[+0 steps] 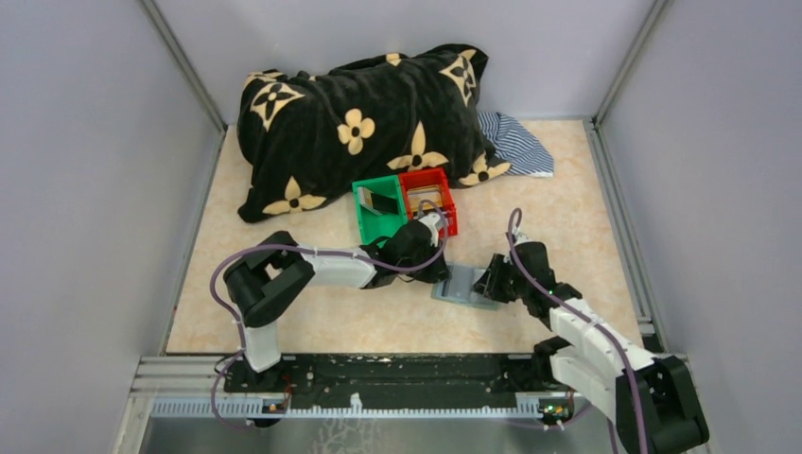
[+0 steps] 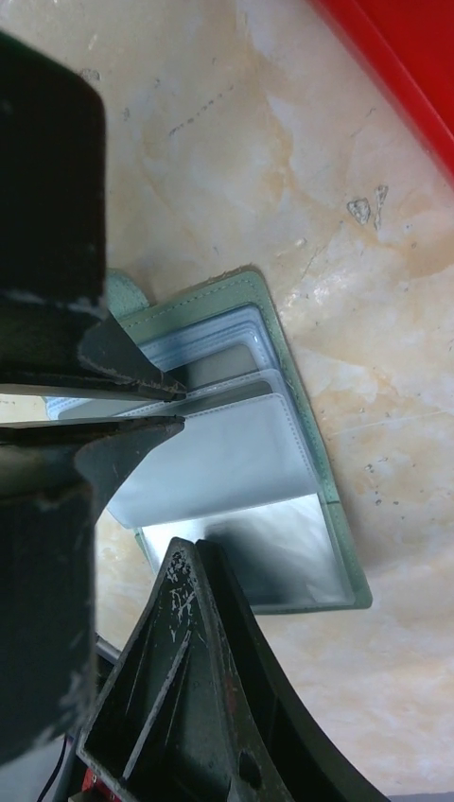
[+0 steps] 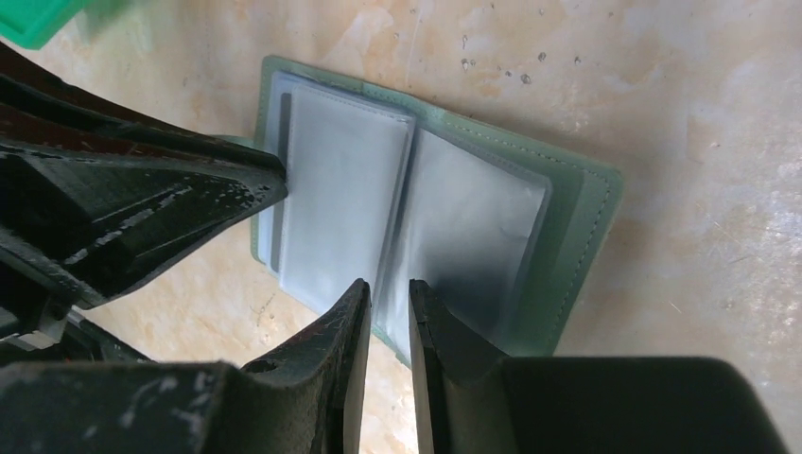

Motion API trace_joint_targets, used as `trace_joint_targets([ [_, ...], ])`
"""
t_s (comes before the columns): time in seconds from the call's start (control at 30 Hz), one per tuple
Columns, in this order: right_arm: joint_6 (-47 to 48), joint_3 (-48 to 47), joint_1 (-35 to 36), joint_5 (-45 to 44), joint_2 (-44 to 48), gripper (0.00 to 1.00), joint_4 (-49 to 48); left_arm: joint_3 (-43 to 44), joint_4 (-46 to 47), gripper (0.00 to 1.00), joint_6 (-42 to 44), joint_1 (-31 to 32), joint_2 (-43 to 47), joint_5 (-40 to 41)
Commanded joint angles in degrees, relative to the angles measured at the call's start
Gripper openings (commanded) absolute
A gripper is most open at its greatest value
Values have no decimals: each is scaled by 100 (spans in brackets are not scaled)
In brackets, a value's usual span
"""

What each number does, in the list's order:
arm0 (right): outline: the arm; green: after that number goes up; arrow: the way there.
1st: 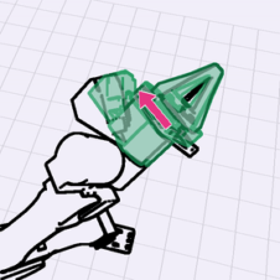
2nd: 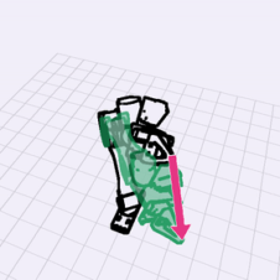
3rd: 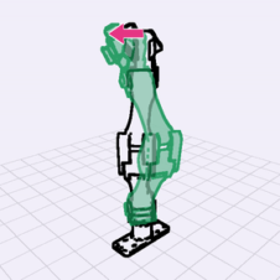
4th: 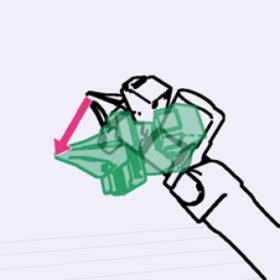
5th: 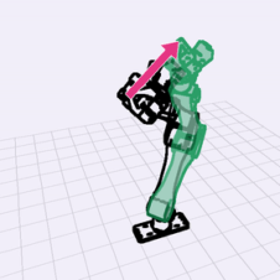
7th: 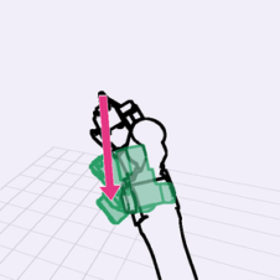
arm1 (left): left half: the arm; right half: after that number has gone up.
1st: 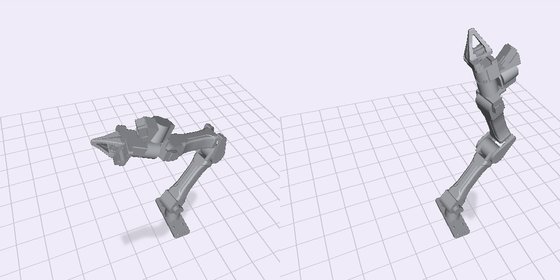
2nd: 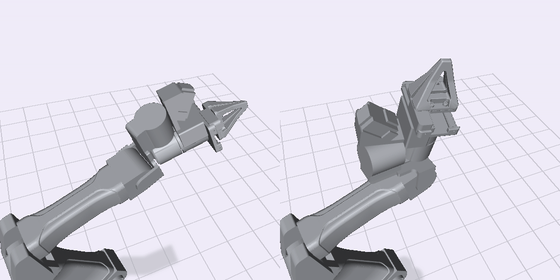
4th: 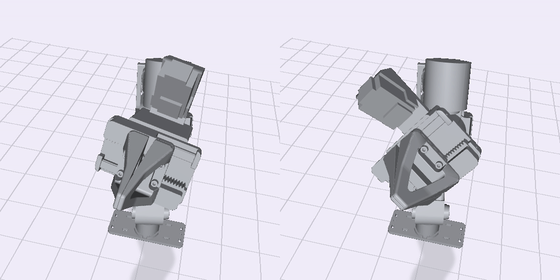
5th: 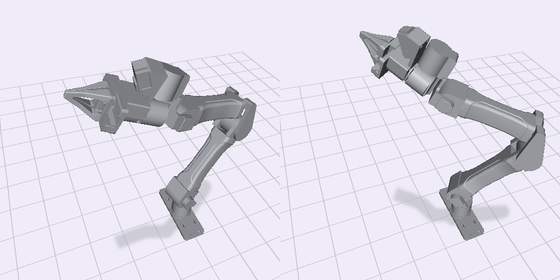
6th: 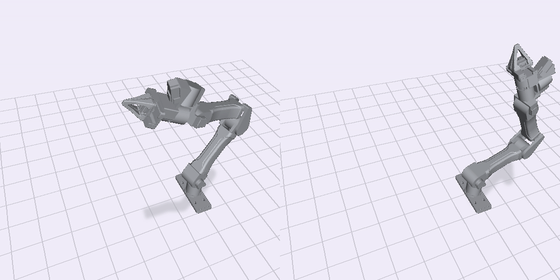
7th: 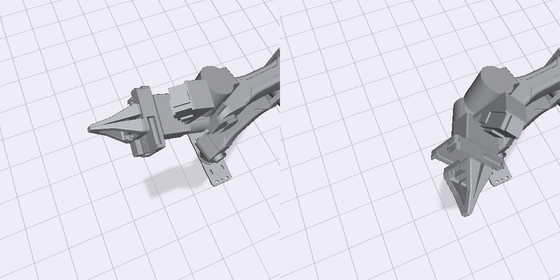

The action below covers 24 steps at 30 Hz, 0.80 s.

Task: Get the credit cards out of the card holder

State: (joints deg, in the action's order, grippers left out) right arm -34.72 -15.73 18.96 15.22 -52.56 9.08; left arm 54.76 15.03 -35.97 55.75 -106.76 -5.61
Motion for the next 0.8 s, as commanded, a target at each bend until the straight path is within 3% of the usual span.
trace_joint_targets([
  [0.0,18,-35,-6,-133,326,22,-49,199,1,16,65,92,-156,-200],
  [0.53,-17,89,-6,-85,59,22,-258,171,524,15,-265,139,-89,-797],
  [0.63,95,17,-6,-129,75,29,-97,189,573,15,-303,147,-184,-830],
  [0.77,431,-172,-13,-293,52,51,179,170,644,15,-328,147,-265,-879],
])
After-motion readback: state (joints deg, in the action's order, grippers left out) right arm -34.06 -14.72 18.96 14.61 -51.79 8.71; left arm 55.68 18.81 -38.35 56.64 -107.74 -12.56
